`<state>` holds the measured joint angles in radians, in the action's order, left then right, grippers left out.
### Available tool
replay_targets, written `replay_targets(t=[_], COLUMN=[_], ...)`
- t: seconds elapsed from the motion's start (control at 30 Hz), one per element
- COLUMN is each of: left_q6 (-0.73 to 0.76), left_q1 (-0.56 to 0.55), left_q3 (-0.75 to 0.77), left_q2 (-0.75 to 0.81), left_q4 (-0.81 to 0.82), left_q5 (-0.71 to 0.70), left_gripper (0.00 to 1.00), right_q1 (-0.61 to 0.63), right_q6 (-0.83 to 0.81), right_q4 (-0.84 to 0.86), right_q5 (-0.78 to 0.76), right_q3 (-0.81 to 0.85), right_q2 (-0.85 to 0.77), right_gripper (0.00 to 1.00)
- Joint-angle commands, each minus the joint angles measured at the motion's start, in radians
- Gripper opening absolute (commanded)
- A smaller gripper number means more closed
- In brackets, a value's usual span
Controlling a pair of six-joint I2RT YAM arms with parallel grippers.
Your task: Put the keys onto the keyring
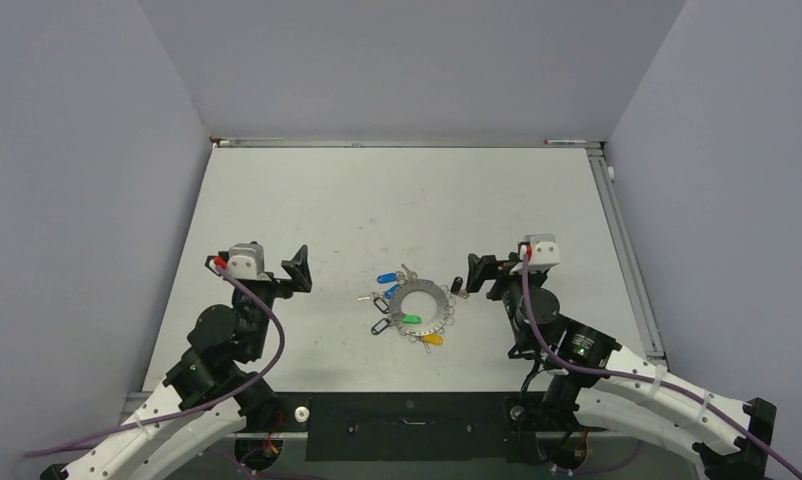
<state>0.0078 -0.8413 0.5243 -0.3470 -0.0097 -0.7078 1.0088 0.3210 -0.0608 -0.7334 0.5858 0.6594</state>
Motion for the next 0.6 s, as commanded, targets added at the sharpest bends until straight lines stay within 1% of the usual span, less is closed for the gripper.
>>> replay_targets(t=[0.0, 0.07, 0.23, 0.37, 0.57], left_q6=[-0.001, -0.016, -0.060, -0.058, -0.051], left_q1=[0.050, 0.079, 0.141, 0.144, 0.143], left_q3=[0.046, 0.060, 0.089, 0.091, 0.085], left_q2=[-0.055, -0.077, -0.122, -0.129, -0.130], left_q4=[0.012, -0.041, -0.091, -0.102, -0.102], left_q5=[-0.026, 0.029, 0.128, 0.158, 0.159], left_gripper=[0.96, 0.96, 0.96, 0.96, 0.96], right_q1=[-0.002, -0.001, -0.001, -0.002, -0.002], right_q6=[0.061, 0.065, 0.042, 0.042, 0.024], right_q4=[0.047, 0.051, 0.053, 0.052, 0.121], right_q5=[-0.011, -0.016, -0.019, -0.022, -0.018], right_q3=[-0.031, -0.032, -0.017, -0.017, -0.037], right_q2=[-0.025, -0.022, 0.003, 0.024, 0.044], right_gripper=[0.81, 0.82, 0.83, 0.84, 0.84])
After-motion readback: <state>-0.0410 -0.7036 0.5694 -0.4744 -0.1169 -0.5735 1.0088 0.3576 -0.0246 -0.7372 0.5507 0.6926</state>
